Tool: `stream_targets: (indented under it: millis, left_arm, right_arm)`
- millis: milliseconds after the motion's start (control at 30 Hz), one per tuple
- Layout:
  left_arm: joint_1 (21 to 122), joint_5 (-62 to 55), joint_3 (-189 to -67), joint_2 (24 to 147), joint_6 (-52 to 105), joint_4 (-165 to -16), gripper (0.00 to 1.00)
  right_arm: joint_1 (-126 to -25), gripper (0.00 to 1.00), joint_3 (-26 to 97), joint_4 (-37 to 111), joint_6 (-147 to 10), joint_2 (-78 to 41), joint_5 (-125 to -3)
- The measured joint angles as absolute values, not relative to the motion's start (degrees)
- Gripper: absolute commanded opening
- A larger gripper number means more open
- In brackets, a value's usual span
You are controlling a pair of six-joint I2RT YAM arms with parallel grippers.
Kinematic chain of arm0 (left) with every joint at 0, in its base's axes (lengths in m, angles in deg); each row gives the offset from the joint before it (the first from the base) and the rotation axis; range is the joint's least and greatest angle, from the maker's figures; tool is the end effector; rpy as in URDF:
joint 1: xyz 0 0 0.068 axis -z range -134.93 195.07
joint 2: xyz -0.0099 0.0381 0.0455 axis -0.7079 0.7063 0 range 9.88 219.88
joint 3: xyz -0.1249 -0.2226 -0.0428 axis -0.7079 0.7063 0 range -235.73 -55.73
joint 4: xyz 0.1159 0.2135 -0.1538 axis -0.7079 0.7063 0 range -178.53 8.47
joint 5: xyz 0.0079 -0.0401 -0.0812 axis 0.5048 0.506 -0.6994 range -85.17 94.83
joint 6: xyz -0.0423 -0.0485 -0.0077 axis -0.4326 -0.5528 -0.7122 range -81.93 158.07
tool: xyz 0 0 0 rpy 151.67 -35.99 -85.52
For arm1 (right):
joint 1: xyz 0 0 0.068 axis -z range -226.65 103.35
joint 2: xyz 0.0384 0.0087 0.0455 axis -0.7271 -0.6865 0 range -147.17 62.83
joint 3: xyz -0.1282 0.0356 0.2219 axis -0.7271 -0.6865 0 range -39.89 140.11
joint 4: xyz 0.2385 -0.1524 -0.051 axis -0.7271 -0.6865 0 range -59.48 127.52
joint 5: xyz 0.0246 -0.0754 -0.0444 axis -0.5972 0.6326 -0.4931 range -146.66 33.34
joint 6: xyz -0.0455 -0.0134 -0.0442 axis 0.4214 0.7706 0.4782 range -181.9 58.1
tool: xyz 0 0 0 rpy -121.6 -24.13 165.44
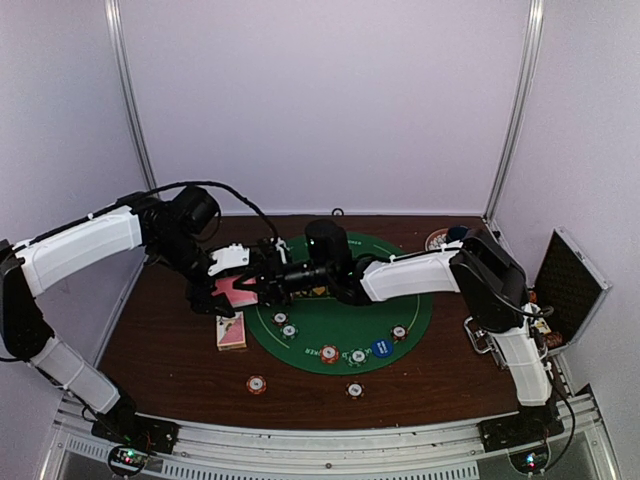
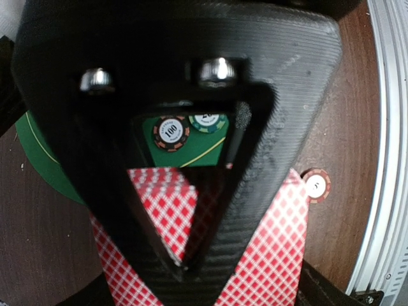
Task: Distribute texas hold em gaming equipment
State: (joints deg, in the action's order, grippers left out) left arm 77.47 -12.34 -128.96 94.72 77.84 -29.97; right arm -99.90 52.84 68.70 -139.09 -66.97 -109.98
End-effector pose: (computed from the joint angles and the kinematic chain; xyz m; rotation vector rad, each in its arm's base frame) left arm 0.2606 -0.1832 0.2509 1.6803 2.1822 -0.3838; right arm 0.2888 0.4547 0.1780 0.4759 -2.1643 -2.0785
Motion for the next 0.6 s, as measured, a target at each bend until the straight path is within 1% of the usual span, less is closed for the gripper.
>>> stream_targets:
  millis: [100, 167, 233, 300, 367, 400, 467, 533, 600]
  left_arm:
    - [77.6, -12.2, -128.5, 94.7, 77.8, -30.7, 0.67]
    - [77.7, -11.8, -127.9, 94.6, 77.9, -31.5, 0.63]
    - [77.7, -11.3, -127.3, 94.4, 77.6, -32.3, 0.59]
    - [77.8, -10.9, -126.9, 94.1, 77.4, -32.9, 0.51]
    - [77.8, -10.6, -126.7, 93.9, 77.4, -33.3, 0.41]
    - [77.8, -10.6, -126.6, 93.9, 77.4, -33.3, 0.38]
    - [77.9, -10.3, -126.4, 93.9, 77.5, -33.3, 0.35]
    - [77.9, -10.1, -126.3, 93.8, 77.5, -33.3, 0.31]
    - [77.9, -9.9, -126.2, 93.8, 77.5, -33.3, 0.31]
  right_arm:
    - [-99.9, 0.03, 52.8, 68.9, -139.5, -67.0, -110.0]
    - [-99.9, 0.05, 52.8, 68.9, -139.7, -67.0, -110.0]
    - [-99.9, 0.09, 52.8, 69.0, -139.8, -67.0, -109.7]
    - [-99.9, 0.17, 52.8, 69.0, -139.6, -67.0, -109.7]
    - [-99.9, 0.27, 52.9, 68.5, -138.8, -67.0, -109.5]
    - [-99.9, 0.32, 52.9, 68.3, -138.3, -67.0, -109.4]
    - [-99.9, 0.43, 52.9, 67.1, -137.4, -67.0, -109.3]
    - [-99.9, 0.5, 52.9, 65.3, -136.1, -67.0, -109.0]
    - [-99.9, 0.57, 52.9, 63.7, -134.8, -67.0, -108.7]
